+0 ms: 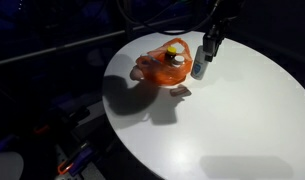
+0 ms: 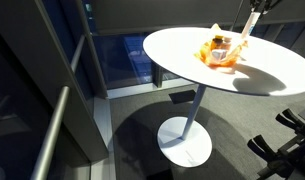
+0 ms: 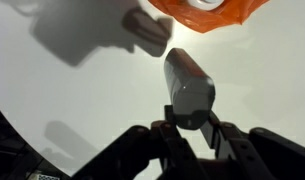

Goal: Remove the white container on the left from the plastic bag and put it on the table

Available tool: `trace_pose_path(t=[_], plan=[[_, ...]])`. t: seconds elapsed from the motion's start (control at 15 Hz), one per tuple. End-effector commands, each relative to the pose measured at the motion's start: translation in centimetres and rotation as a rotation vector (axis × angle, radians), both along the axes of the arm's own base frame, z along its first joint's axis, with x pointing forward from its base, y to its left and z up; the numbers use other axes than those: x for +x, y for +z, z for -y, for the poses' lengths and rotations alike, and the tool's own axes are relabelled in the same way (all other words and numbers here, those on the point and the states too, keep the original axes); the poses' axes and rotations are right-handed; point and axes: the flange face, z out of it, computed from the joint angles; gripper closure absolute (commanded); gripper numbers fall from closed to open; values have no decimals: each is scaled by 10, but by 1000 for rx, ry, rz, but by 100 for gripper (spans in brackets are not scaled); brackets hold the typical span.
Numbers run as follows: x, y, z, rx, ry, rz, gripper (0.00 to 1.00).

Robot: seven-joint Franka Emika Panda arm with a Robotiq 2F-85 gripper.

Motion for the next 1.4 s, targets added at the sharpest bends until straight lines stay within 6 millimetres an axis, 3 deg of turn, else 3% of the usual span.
trace_pose_path(t=[0.0,0.6,1.0,1.07,1.13,1.33], plan=[[7,-9,11,12,-47,0,90],[15,-55,20,31,-77,-37,90],[22,-70,20,38,-83,-46,89],[23,-70,19,39,-83,-45,59],[23,-69,18,39,-82,-41,44],[23,-53,8,32,-58,-20,22]])
